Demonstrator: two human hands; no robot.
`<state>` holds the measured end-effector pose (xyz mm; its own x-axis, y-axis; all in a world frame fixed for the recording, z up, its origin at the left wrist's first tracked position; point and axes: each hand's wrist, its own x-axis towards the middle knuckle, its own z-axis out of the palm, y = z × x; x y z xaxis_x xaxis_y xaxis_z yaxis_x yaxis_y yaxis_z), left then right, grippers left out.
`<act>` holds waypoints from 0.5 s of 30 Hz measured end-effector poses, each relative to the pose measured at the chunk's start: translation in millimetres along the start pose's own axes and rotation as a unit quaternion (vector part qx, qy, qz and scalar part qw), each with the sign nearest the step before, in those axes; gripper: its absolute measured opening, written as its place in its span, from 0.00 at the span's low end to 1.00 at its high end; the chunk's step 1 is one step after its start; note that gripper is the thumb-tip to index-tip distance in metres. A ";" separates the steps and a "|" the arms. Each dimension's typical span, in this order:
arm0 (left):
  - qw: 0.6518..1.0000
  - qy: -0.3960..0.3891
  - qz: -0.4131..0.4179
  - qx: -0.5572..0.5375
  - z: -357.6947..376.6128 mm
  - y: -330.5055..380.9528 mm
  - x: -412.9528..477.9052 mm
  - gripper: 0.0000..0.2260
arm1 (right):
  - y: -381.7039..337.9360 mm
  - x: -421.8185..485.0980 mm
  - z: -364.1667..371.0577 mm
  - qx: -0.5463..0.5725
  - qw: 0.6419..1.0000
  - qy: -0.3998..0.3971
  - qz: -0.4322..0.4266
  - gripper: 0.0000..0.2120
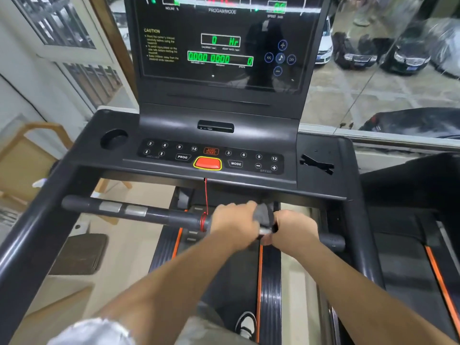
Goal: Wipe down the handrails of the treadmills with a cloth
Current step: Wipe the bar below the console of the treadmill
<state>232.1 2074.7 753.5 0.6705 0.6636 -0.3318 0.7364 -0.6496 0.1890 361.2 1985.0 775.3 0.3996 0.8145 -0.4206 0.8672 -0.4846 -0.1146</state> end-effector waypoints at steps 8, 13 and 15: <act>0.993 0.112 0.038 -0.012 40.5 3.9 -43.7 0.21 | 1.1 -3.5 9.0 0.003 0.999 0.050 0.002 0.08; 0.986 0.093 0.132 0.036 45.4 -28.4 -39.0 0.29 | 6.1 -1.6 11.8 0.015 0.998 0.059 -0.015 0.06; 0.994 0.074 0.061 0.054 20.2 -16.7 -13.3 0.16 | 5.7 0.9 12.3 0.029 0.998 0.054 -0.017 0.11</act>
<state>209.0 2069.3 736.1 0.7657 0.6198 -0.1721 0.6406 -0.7590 0.1167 362.9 1979.1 763.2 0.4033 0.8586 -0.3163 0.8630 -0.4718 -0.1804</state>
